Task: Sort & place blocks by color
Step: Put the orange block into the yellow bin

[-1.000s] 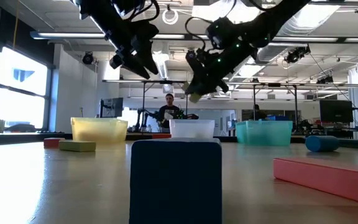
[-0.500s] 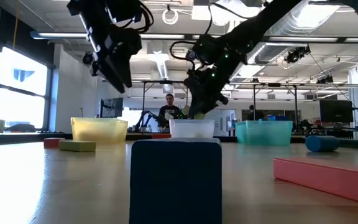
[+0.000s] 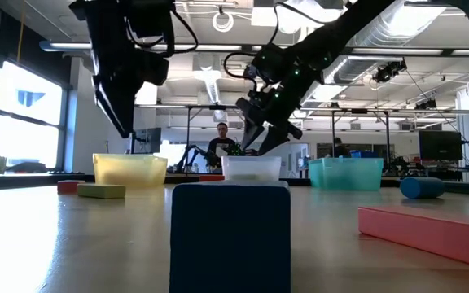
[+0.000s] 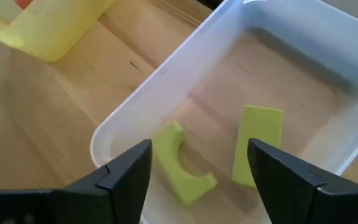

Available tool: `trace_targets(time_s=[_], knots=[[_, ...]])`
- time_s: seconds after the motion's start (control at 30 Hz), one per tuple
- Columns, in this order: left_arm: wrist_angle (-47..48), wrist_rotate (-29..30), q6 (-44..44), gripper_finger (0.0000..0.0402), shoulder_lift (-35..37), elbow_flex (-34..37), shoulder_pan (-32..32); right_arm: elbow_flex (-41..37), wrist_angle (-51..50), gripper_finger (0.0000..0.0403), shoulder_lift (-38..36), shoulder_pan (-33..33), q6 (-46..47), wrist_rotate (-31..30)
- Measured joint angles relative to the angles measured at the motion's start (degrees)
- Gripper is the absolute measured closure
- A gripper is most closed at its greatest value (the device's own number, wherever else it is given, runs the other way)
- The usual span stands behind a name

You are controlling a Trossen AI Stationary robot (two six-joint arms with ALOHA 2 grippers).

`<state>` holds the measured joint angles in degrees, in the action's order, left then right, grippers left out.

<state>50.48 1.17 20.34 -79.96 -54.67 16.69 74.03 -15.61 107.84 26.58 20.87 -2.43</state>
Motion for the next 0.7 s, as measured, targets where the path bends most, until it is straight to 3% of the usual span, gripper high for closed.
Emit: trace_targets(time_s=[0.27, 0.5, 0.7], knots=[[5.48, 0.63, 10.47, 0.0208, 0.00, 2.64, 0.02, 7.03, -5.47, 0.0150, -0.47, -2.23, -1.97, -3.36], [10.63, 5.36, 17.59, 0.0209, 0.00, 3.96, 0.02, 14.26, -8.82, 0.0149, -0.47, -3.14, -6.61, -5.92], [10.82, 5.51, 31.25, 0.0209, 0.00, 5.75, 0.04, 18.62, -13.89, 0.0149, -0.49, -3.12, -11.06, -5.91]])
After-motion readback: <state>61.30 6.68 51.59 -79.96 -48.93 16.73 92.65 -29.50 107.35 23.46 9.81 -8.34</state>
